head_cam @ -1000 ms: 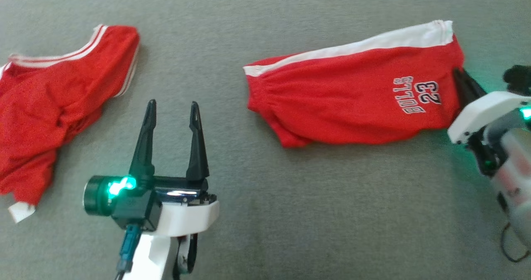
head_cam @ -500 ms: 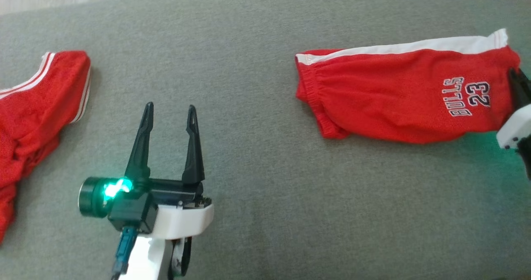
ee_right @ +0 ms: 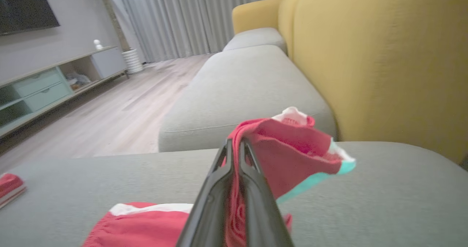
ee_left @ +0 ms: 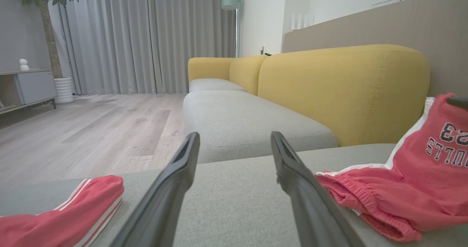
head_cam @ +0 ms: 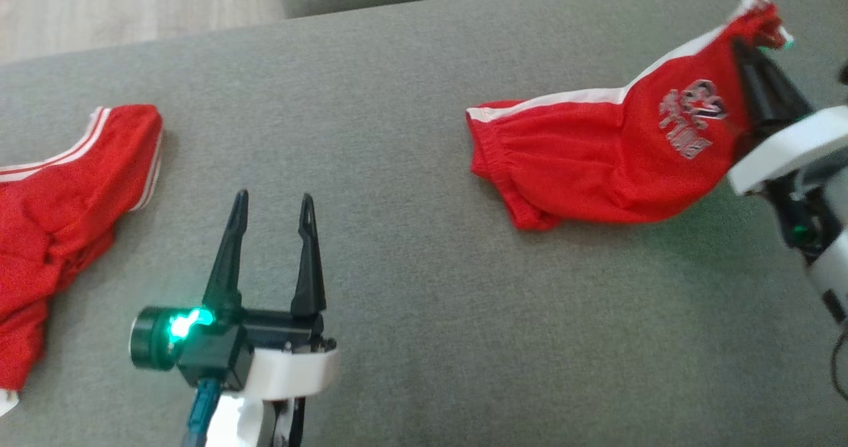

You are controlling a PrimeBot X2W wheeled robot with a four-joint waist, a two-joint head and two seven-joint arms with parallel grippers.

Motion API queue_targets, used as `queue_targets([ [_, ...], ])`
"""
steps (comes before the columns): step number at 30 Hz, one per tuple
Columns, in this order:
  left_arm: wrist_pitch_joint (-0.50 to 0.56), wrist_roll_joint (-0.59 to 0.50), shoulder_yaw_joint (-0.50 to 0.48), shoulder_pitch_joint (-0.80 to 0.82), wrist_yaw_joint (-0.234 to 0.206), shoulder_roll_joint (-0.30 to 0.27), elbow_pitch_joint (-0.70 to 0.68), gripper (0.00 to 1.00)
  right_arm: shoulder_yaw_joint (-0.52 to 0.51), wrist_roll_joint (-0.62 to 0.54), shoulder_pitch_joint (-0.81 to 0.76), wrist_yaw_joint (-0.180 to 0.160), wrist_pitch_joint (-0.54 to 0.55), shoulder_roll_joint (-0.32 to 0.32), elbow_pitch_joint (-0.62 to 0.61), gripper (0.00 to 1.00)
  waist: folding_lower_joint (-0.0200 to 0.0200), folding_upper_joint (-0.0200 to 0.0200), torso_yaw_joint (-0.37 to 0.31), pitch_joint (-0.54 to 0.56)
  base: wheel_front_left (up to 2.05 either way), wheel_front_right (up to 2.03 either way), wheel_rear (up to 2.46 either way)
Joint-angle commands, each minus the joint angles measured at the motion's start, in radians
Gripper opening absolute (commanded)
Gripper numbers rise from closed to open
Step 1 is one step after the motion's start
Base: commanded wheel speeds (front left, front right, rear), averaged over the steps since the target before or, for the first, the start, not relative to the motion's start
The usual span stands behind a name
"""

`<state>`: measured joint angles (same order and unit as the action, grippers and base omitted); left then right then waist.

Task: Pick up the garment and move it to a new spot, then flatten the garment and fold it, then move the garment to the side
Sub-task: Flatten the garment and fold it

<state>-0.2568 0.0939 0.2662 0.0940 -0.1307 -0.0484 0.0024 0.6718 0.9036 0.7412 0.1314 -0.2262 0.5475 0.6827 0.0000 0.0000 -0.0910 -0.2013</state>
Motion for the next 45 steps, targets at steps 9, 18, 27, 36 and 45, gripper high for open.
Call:
queue_targets([
  [9, -0.005, 0.007, -0.022, -0.018, -0.007, -0.002, -0.026, 1.0, 0.11, -0.046, -0.083, -0.001, 0.106, -0.12, -0.208, 0.0, 0.0, 0.0, 0.058, 0.028, 0.0, 0.0, 0.0],
  [18, -0.005, 0.027, -0.006, -0.019, -0.023, -0.002, -0.027, 1.0, 0.12, -0.127, -0.149, -0.001, 0.026, -0.276, -0.142, 1.0, 0.0, 0.0, 0.099, 0.044, 0.0, 0.0, 0.0],
  [27, -0.005, 0.047, -0.018, -0.07, -0.039, -0.002, -0.027, 1.0, -0.153, -0.226, -0.282, -0.001, -0.034, -0.232, -0.215, 1.0, 0.0, 0.0, 0.101, 0.12, 0.0, 0.0, 0.0],
  [36, -0.005, 0.032, -0.05, -0.162, -0.029, -0.002, -0.014, 1.0, -0.447, -0.448, -0.607, -0.001, -0.035, -0.316, -0.46, 1.0, 0.0, 0.0, 0.1, 0.228, 0.0, 0.0, 0.0],
  [45, -0.005, 0.035, -0.083, -0.225, -0.024, -0.002, 0.025, 1.0, -0.481, -0.602, -0.759, -0.001, -0.035, -0.362, -0.5, 1.0, 0.0, 0.0, 0.1, 0.271, 0.0, 0.0, 0.0],
])
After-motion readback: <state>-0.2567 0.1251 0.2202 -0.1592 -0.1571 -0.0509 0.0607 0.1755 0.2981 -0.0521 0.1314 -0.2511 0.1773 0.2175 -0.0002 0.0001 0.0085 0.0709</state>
